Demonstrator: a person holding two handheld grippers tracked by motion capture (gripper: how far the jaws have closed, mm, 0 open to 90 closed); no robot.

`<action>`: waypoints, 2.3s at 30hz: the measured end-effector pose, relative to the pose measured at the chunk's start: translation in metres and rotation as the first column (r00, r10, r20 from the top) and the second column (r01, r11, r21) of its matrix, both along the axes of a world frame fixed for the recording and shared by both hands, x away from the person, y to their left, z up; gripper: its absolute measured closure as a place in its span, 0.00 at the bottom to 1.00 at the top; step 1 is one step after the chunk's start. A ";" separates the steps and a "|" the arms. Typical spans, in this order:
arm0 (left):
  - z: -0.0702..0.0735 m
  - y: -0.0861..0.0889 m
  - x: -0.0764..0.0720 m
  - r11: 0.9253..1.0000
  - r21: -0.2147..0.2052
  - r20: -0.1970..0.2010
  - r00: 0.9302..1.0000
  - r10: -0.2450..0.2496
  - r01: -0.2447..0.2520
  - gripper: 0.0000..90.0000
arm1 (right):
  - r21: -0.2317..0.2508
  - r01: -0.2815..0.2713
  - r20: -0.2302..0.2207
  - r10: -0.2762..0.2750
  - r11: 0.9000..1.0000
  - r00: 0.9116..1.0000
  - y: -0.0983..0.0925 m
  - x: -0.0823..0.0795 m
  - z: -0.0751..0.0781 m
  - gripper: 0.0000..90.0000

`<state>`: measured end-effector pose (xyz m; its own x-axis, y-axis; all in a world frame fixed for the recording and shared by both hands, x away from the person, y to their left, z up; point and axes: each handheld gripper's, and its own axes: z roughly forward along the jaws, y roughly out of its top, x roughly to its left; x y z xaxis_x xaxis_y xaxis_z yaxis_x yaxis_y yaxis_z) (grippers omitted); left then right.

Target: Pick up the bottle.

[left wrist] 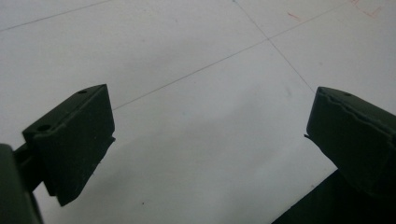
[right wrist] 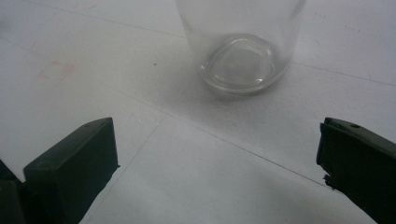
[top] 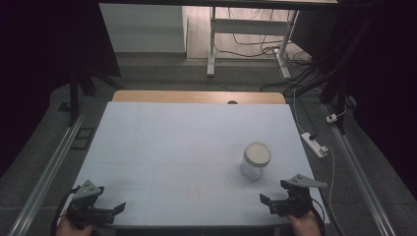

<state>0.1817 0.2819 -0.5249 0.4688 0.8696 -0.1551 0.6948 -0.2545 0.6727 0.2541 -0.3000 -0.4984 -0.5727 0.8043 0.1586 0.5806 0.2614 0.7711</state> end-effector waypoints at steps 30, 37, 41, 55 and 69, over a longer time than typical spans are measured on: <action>0.000 -0.002 0.001 1.000 0.011 -0.006 1.000 -0.015 0.015 0.01 | -0.059 -0.029 0.005 0.030 0.998 1.000 0.008 0.000 0.000 0.00; 0.000 -0.001 0.001 1.000 0.007 -0.008 1.000 -0.011 0.011 0.01 | -0.036 -0.040 0.038 0.042 0.999 0.998 0.009 0.003 0.004 0.00; 0.000 -0.002 0.001 1.000 0.011 -0.008 1.000 -0.015 0.015 0.01 | -0.033 -0.062 0.066 0.064 0.998 0.996 0.012 0.006 0.003 0.00; -0.001 -0.002 0.001 1.000 0.011 -0.014 1.000 -0.019 0.020 0.01 | -0.016 -0.039 0.060 0.040 0.999 0.997 0.019 0.019 0.004 0.00; -0.001 -0.002 0.002 1.000 0.009 -0.017 1.000 -0.022 0.022 0.01 | -0.095 -0.008 0.057 0.014 0.995 0.998 0.026 0.034 0.003 0.00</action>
